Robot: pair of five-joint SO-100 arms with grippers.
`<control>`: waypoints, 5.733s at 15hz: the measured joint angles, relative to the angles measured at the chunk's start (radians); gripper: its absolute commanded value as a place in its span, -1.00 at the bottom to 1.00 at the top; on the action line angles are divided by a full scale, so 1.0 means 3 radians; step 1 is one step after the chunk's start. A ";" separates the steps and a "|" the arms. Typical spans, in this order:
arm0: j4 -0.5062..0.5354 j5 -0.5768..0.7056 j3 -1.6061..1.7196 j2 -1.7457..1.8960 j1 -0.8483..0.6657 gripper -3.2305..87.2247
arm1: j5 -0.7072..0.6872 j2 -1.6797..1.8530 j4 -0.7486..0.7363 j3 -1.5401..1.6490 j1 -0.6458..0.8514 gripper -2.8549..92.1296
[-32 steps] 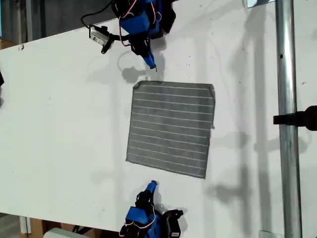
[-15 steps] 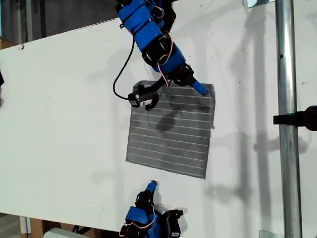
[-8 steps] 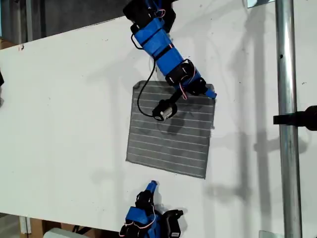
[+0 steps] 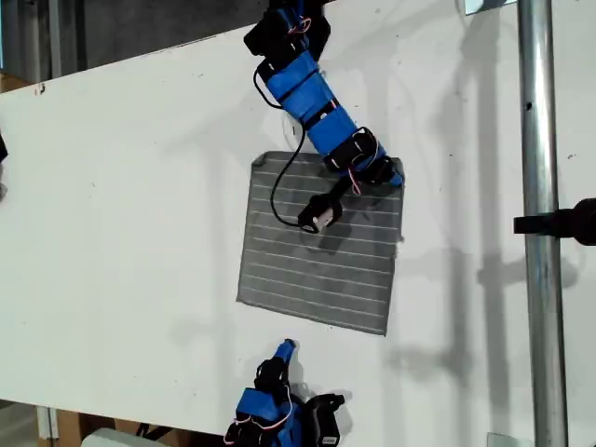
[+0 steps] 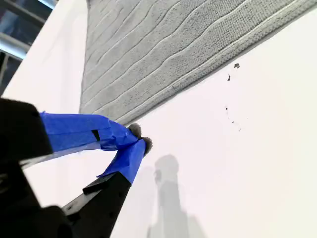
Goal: Grasp corners of a towel and fold twice.
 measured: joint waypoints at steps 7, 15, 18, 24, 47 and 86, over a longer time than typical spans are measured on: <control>0.0000 -0.0179 -0.0066 0.0000 0.0036 -0.99 | -0.0056 -0.0133 -0.0143 -0.0123 0.0046 -0.94; -0.0256 -0.0235 -0.1882 -0.2168 0.0685 -0.99 | -0.0271 -0.0107 -0.0143 -0.0097 0.0153 -0.94; -0.0389 0.0189 -0.2736 -0.3620 0.1166 -0.99 | -0.0302 -0.0102 -0.0143 -0.0097 0.0169 -0.94; -0.0020 0.1074 -0.4515 -0.5512 0.1728 -0.90 | -0.0353 -0.0102 -0.0138 -0.0092 0.0210 -0.94; -0.0895 0.0619 -0.4755 -0.7731 0.2061 -0.99 | -0.0363 -0.0072 -0.0077 -0.0092 0.0225 -0.94; -0.0317 0.1611 -0.4009 -0.5819 -0.0281 -0.99 | -0.1161 0.2725 0.0112 0.2209 0.1902 -0.94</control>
